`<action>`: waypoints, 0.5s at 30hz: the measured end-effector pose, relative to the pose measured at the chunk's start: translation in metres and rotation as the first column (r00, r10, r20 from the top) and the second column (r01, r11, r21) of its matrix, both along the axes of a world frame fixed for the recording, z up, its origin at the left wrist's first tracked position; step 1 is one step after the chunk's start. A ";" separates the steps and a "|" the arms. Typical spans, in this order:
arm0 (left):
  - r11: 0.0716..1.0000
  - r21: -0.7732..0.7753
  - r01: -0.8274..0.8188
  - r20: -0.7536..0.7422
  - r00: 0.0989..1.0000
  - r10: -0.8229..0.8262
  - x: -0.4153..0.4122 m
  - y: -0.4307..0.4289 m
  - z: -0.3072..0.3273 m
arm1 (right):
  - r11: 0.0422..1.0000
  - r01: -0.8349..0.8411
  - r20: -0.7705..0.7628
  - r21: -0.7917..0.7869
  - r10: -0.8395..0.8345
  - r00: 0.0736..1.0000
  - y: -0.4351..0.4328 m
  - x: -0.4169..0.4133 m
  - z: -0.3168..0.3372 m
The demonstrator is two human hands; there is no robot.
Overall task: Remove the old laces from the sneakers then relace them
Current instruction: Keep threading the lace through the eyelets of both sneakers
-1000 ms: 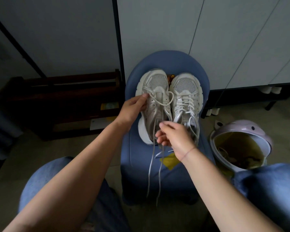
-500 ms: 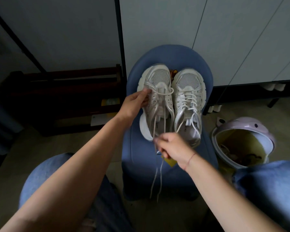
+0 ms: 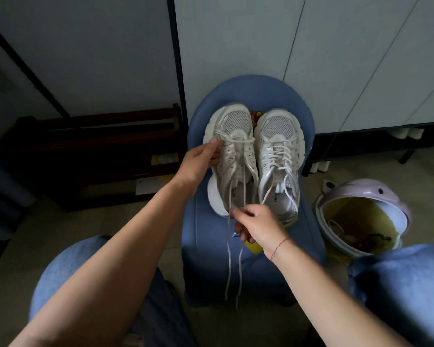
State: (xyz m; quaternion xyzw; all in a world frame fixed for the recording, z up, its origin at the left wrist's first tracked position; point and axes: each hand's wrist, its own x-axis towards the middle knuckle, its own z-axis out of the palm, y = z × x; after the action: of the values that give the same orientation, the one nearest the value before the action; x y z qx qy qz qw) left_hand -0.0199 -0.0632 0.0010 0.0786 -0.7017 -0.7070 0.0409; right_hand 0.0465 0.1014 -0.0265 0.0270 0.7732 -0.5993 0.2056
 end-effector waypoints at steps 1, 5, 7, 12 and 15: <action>1.000 -0.001 0.000 -0.001 1.000 0.000 0.000 0.000 0.000 | 0.998 0.061 -0.078 0.017 -0.060 0.995 0.001 -0.003 -0.001; 1.000 0.006 0.001 -0.002 1.000 -0.001 -0.001 -0.001 -0.002 | 0.961 0.276 -0.205 -0.009 -0.272 0.940 0.008 -0.018 -0.004; 1.000 0.007 0.006 0.002 1.000 -0.006 -0.002 -0.001 -0.002 | 0.972 0.235 -0.137 -0.023 -0.236 0.962 0.006 -0.020 -0.005; 1.000 0.006 -0.001 0.007 1.000 0.001 -0.003 -0.001 -0.002 | 0.988 0.142 -0.106 0.061 -0.136 0.985 0.002 -0.018 -0.007; 1.000 0.005 0.006 0.008 1.000 -0.006 -0.003 -0.001 -0.003 | 0.989 0.149 -0.073 0.024 -0.147 0.986 0.003 -0.013 -0.008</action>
State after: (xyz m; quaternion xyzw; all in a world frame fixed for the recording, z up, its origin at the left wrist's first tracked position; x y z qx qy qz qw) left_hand -0.0230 -0.0646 -0.0020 0.0792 -0.7003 -0.7086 0.0356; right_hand 0.0333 0.1044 -0.0348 0.0663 0.7846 -0.6020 0.1326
